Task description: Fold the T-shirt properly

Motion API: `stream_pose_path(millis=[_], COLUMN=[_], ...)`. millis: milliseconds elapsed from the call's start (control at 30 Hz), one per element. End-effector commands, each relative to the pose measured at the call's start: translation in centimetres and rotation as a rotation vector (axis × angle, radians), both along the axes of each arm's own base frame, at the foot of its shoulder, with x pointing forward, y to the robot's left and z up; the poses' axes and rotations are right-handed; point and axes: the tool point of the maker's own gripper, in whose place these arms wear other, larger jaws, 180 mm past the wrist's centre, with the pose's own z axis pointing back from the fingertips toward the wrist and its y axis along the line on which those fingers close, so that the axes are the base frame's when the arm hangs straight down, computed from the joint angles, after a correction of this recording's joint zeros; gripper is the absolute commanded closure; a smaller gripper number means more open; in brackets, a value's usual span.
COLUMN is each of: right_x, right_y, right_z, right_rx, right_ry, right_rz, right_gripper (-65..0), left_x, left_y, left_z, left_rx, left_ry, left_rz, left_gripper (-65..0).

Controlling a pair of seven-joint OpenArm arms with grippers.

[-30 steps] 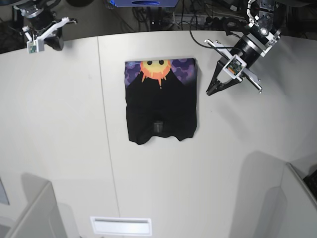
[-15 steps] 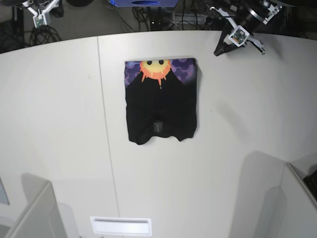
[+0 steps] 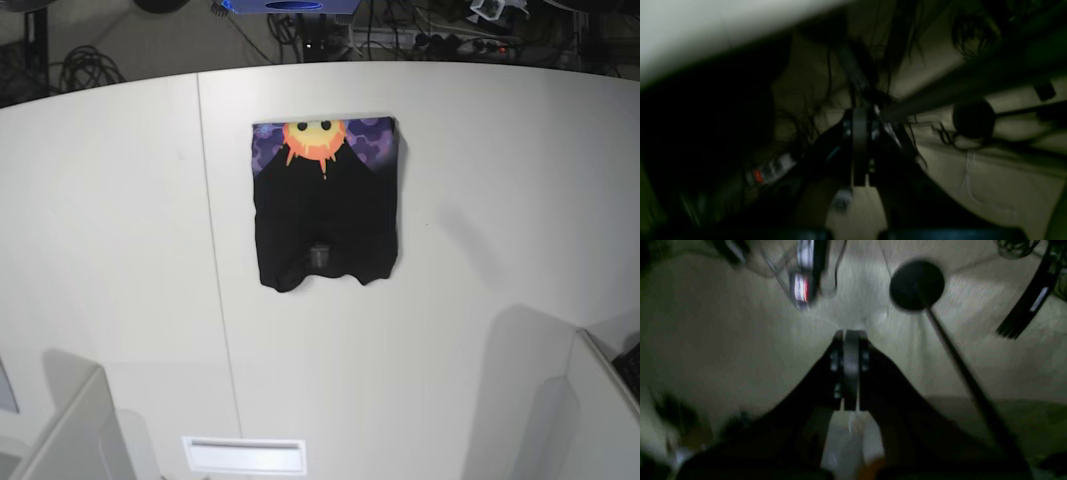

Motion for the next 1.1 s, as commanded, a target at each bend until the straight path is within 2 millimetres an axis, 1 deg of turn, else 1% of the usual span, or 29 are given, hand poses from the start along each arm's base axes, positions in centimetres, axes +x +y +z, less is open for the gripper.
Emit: stream_pose_path(millis=[0, 100, 167, 233, 300, 400, 433, 500, 533, 633, 700, 767, 833, 867, 967, 1067], right_x=[-1.2, -3.2, -3.7, -4.1, -4.7, -5.1, -5.0, -4.9, -4.4, -3.8, -3.4, -2.8, -1.8, -1.3, 0.6, 3.0], right_y=[0.6, 2.4, 3.4, 3.8, 3.5, 3.7, 3.6, 3.4, 3.3, 3.1, 3.0, 2.0, 1.8, 1.9, 1.6, 2.0], right_z=[-0.2, -2.1, -3.4, -4.7, -5.9, -7.8, -8.4, -9.5, -10.2, -11.9, -12.8, -13.6, -14.4, -14.8, -15.6, -16.3], right_rx=[0.014, 0.051, 0.072, 0.080, 0.075, 0.077, 0.074, 0.075, 0.078, 0.083, 0.086, 0.075, 0.079, 0.086, 0.094, 0.110], right_ry=[0.030, 0.102, 0.131, 0.162, 0.199, 0.242, 0.254, 0.259, 0.245, 0.237, 0.239, 0.226, 0.203, 0.190, 0.147, 0.094], right_rz=[0.022, 0.061, 0.049, 0.034, 0.015, -0.022, -0.032, -0.058, -0.073, -0.120, -0.149, -0.177, -0.180, -0.171, -0.134, -0.107], right_gripper=[0.0, 0.0, 0.0, 0.0, 0.0, 0.0, 0.0, 0.0, 0.0, 0.0, 0.0, 0.0, 0.0, 0.0, 0.0, 0.0], left_x=[-1.1, -3.8, -5.6, -7.0, -8.5, -9.5, -9.7, -9.9, -10.1, -10.4, -10.4, -10.2, -10.0, -9.8, -8.9, -8.0], left_y=[0.3, 0.6, 0.9, 1.0, 1.2, 2.1, 2.4, 2.4, 2.4, 2.8, 2.1, 1.7, 1.6, 0.9, -0.1, -1.7], left_z=[0.0, -1.9, -3.3, -4.6, -5.9, -7.9, -8.6, -9.9, -10.6, -12.1, -13.0, -13.7, -14.3, -14.6, -15.2, -15.8], left_rx=[-0.018, -0.031, -0.030, -0.028, -0.024, -0.004, 0.003, 0.005, 0.007, 0.019, 0.010, 0.006, 0.005, -0.005, -0.023, -0.042], left_ry=[0.005, 0.076, 0.134, 0.189, 0.245, 0.312, 0.332, 0.366, 0.387, 0.443, 0.478, 0.506, 0.529, 0.539, 0.553, 0.576], left_rz=[0.015, 0.043, 0.056, 0.065, 0.079, 0.106, 0.124, 0.168, 0.181, 0.215, 0.241, 0.266, 0.292, 0.302, 0.329, 0.327], left_gripper=[0.0, 0.0, 0.0, 0.0, 0.0, 0.0, 0.0, 0.0, 0.0, 0.0, 0.0, 0.0, 0.0, 0.0, 0.0, 0.0])
